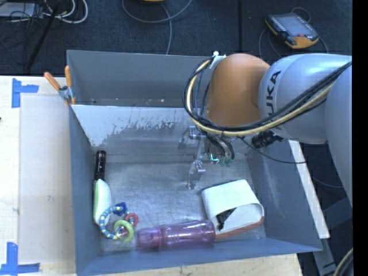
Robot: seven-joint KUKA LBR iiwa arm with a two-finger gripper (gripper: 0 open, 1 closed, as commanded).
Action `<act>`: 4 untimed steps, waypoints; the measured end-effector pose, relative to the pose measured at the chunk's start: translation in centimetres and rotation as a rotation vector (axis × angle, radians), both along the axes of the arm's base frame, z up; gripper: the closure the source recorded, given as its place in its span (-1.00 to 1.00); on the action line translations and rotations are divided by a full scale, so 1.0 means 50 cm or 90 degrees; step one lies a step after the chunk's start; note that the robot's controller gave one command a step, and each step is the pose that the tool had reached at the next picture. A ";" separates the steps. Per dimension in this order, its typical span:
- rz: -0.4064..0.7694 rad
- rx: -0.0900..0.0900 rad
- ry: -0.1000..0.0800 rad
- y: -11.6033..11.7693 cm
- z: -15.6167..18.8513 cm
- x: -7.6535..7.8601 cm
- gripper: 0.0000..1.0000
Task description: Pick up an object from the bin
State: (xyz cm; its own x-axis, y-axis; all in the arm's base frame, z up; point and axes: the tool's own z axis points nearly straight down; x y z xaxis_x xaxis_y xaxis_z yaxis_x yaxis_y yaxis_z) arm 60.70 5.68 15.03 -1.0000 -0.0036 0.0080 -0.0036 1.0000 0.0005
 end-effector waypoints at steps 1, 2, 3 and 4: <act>0.000 0.000 -0.002 0.000 0.004 0.001 -1.00; 0.003 0.000 -0.009 -0.003 -0.001 -0.026 -1.00; 0.034 0.000 -0.003 -0.059 0.010 -0.079 -1.00; 0.100 0.000 -0.005 -0.141 0.014 -0.083 -1.00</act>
Offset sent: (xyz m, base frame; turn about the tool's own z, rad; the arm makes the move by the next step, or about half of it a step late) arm -0.0530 -0.0051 -0.0151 -0.0263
